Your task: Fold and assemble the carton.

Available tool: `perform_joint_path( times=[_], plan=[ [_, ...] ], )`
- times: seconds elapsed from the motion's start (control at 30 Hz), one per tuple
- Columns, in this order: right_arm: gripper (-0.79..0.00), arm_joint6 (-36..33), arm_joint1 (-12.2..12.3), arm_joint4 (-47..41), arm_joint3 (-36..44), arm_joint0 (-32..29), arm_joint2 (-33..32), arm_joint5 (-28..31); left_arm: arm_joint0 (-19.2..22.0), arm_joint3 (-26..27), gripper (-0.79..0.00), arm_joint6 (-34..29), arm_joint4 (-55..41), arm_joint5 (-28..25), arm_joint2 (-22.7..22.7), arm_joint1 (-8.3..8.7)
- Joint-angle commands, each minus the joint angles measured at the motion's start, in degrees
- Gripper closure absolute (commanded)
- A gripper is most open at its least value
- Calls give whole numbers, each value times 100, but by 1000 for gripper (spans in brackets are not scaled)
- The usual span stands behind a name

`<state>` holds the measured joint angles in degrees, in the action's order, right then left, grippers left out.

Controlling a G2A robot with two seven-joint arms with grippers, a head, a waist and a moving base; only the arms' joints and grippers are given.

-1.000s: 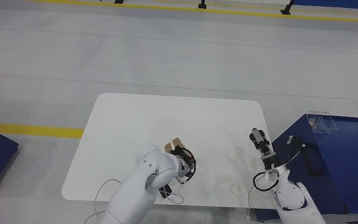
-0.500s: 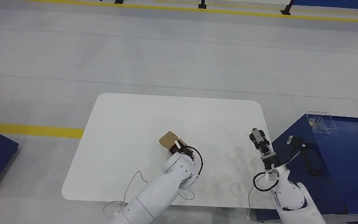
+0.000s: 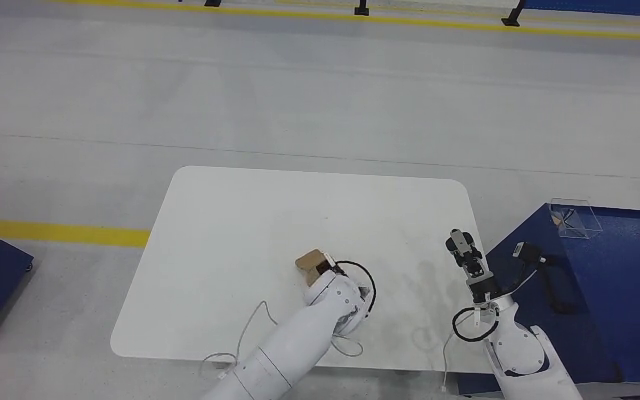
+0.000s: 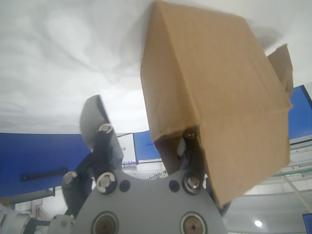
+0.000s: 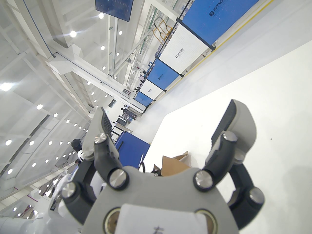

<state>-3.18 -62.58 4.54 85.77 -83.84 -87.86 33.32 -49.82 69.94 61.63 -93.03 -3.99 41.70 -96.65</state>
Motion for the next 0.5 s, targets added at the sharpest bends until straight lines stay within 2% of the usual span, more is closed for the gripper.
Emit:
perform_joint_path(
  times=[0.0,0.1,0.17,0.23,0.33,0.43,0.47],
  plan=[
    [-785,0,0,0,0,0,0,0,-382,724,-785,155,348,140,134,110],
    [-785,0,0,0,0,0,0,0,-1147,2013,-785,125,968,571,450,339],
    [-785,0,0,0,0,0,0,0,-1744,2855,-785,-178,1176,1113,765,509],
    [-785,0,0,0,0,0,0,0,-2275,3458,-785,-664,1572,1566,1185,680],
    [-785,0,0,0,0,0,0,0,-2846,3785,-785,-1695,1583,2363,1790,868],
    [-785,0,0,0,0,0,0,0,-3045,3728,-785,-2612,1644,2813,2240,981],
    [-785,0,0,0,0,0,0,0,-3045,3728,-785,-2612,1644,2813,2240,981]
  ],
)
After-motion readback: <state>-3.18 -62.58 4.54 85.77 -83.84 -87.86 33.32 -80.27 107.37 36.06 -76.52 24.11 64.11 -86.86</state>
